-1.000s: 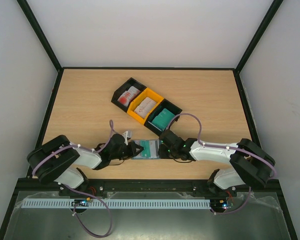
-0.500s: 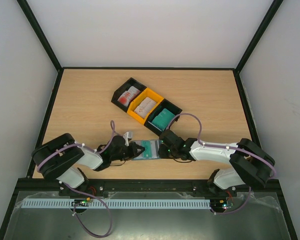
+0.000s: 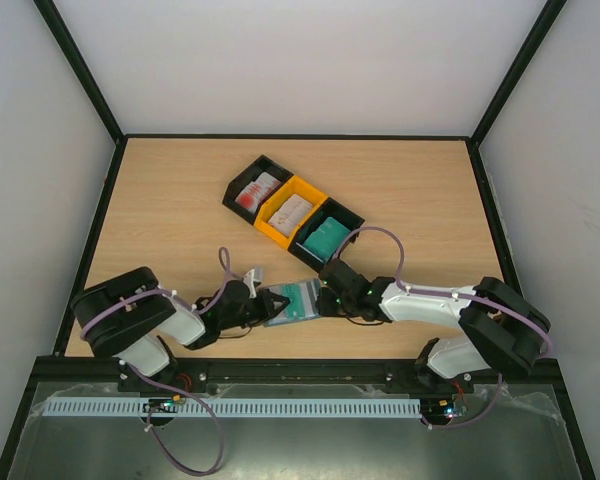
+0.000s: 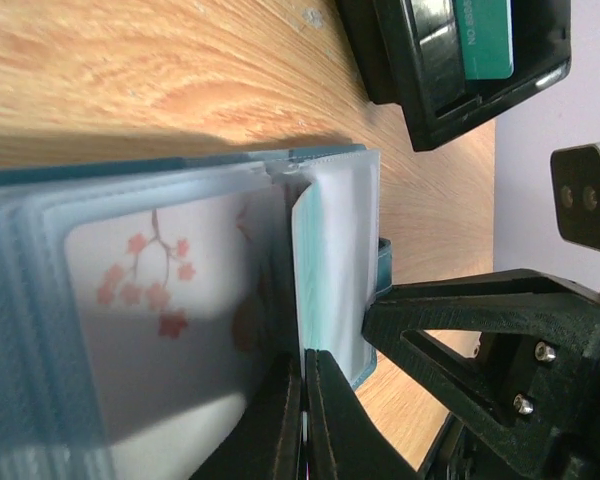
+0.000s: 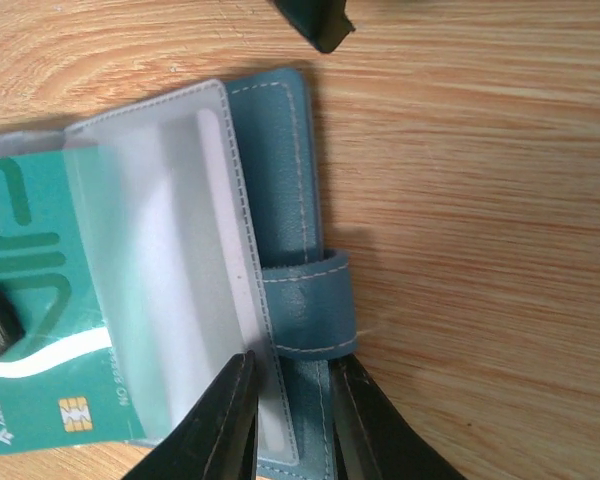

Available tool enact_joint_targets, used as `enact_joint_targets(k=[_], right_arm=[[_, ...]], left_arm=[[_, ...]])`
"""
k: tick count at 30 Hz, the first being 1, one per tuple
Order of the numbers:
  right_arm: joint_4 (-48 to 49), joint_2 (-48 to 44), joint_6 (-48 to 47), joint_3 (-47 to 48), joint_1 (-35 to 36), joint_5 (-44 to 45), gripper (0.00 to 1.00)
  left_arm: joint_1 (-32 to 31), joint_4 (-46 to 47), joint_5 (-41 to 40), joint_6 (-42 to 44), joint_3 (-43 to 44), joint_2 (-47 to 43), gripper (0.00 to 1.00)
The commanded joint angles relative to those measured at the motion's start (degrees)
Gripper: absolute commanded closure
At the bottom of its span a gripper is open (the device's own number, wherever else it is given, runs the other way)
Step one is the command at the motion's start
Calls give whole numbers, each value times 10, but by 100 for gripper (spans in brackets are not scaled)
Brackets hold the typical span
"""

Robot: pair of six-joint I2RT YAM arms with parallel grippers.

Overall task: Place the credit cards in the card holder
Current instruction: Insert the credit card into the card holder.

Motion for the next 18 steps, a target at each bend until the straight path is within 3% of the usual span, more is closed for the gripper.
enact_joint_targets(k=[1,10,14,18], right_arm=[[-6,11,9,-23,2,-14,81],[13,-10,32,-39,2,-28,84],[20,-21,45,-50,2,-32,85],[38,-24,50,-59,3,-60,87]], left_arm=[[-37,28,-2,-15,-2,38,97],[-54,101,-8,-37,-11,84,90],[-61,44,-29,-27,-2,51,81],[-72,-100,-48,7,46,4,67]])
